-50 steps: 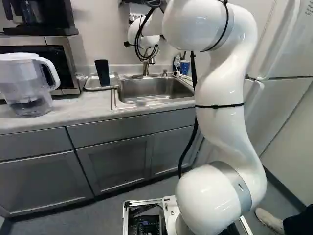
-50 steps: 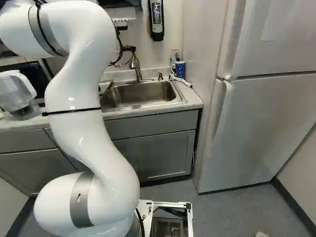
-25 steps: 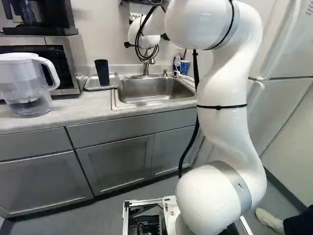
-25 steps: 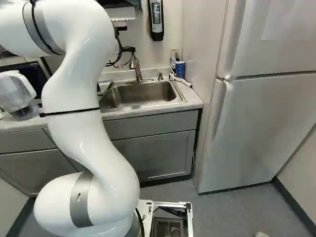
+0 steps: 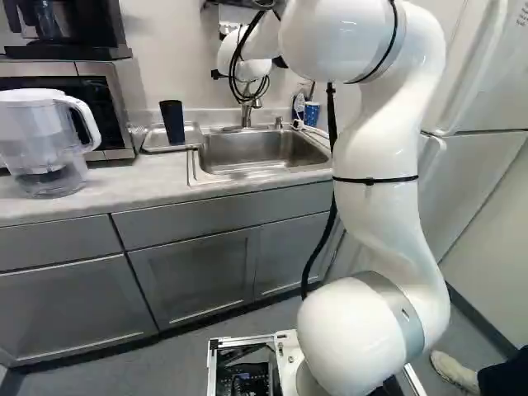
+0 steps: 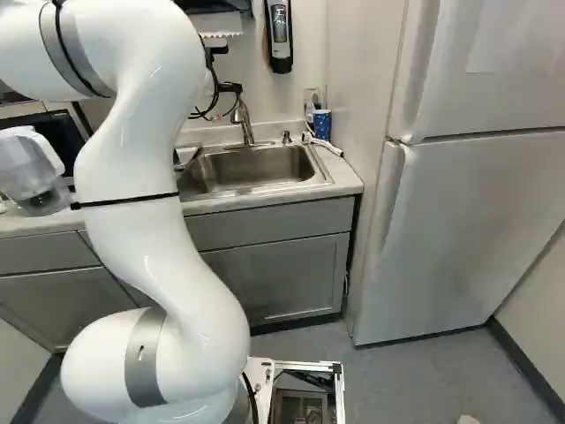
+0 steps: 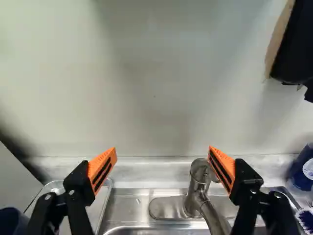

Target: Rinse the cup and place it in the tray

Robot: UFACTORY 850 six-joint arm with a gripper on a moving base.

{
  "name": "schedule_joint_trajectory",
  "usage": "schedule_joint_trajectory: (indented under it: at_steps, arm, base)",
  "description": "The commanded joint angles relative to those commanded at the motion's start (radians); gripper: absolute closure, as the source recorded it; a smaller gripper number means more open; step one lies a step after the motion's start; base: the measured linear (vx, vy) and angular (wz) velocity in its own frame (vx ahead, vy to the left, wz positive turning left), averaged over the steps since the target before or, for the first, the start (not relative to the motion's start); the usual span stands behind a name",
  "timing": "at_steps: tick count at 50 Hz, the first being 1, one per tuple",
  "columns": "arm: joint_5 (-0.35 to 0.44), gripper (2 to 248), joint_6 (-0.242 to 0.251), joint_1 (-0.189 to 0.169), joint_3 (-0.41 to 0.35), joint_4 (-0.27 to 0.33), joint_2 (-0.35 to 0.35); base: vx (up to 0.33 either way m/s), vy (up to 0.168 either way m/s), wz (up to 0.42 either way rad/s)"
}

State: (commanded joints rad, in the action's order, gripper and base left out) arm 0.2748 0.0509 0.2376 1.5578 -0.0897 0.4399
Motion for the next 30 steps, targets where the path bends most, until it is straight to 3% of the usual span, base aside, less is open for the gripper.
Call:
schedule_joint_trajectory:
  at_steps: [30]
  arm:
    - [0.033, 3, 0.0, -0.037, -0.159, 0.0, -0.134]
  base:
    - [0.0, 0.0, 0.0]
